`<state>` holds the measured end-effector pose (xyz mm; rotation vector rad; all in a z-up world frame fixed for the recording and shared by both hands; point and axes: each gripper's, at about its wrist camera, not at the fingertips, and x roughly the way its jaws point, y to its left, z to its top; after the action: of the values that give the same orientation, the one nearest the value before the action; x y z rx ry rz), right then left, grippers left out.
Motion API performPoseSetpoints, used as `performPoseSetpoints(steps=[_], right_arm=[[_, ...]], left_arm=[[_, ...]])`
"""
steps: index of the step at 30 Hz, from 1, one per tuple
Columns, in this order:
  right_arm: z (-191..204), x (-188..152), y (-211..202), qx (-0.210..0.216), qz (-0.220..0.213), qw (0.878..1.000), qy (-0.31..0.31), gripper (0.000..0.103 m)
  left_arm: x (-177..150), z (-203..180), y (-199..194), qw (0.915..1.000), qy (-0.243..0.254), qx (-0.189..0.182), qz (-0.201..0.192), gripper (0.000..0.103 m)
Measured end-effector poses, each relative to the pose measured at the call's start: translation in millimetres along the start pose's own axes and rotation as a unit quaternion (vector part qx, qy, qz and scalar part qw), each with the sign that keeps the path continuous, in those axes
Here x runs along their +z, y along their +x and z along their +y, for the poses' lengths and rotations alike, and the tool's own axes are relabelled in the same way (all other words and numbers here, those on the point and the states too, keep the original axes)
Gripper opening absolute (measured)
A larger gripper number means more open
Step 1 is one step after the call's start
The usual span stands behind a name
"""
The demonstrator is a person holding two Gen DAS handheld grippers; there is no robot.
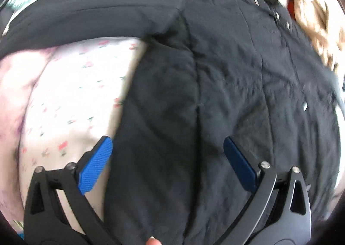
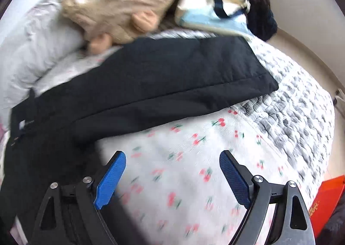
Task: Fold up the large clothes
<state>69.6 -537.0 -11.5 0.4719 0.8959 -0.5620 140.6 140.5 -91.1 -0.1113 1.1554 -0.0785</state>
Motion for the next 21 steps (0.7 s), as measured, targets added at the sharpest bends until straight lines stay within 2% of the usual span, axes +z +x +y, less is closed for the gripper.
performPoseSetpoints(steps=[6, 10, 12, 13, 15, 16, 18, 21], right_arm=[[48.3, -38.4, -50.3, 0.071, -0.007, 0.997, -0.025, 0.092], [88.8, -63.2, -52.5, 0.105, -0.017, 0.993, -0.060, 0.095], [102.5, -80.3, -47.0, 0.119, -0.018, 0.990, -0.076, 0.095], [114.8, -89.2, -40.2, 0.126, -0.005, 0.988, -0.089, 0.095], [132.6, -92.8, -28.7, 0.147, 0.018, 0.983, -0.107, 0.095], [140.2, -93.0, -26.4, 0.159, 0.016, 0.981, -0.111, 0.095], [151.9, -92.5, -23.7, 0.159, 0.005, 0.981, -0.113, 0.095], [163.8, -89.3, -15.1, 0.165, 0.011, 0.980, -0.114, 0.095]], left_arm=[[4.8, 65.8, -39.7, 0.9943, -0.094, 0.003, -0.050, 0.103], [13.8, 105.7, -50.4, 0.9851, -0.157, -0.013, -0.069, 0.103], [18.5, 128.5, -55.3, 0.9785, -0.189, -0.026, -0.077, 0.103], [21.6, 137.7, -59.1, 0.9758, -0.200, -0.028, -0.084, 0.102], [31.3, 153.6, -67.6, 0.9690, -0.219, -0.032, -0.110, 0.103], [36.5, 159.1, -70.4, 0.9655, -0.228, -0.035, -0.121, 0.103], [46.1, 175.7, -75.1, 0.9564, -0.252, -0.042, -0.142, 0.102], [58.8, 200.0, -74.0, 0.9451, -0.281, -0.041, -0.162, 0.102]])
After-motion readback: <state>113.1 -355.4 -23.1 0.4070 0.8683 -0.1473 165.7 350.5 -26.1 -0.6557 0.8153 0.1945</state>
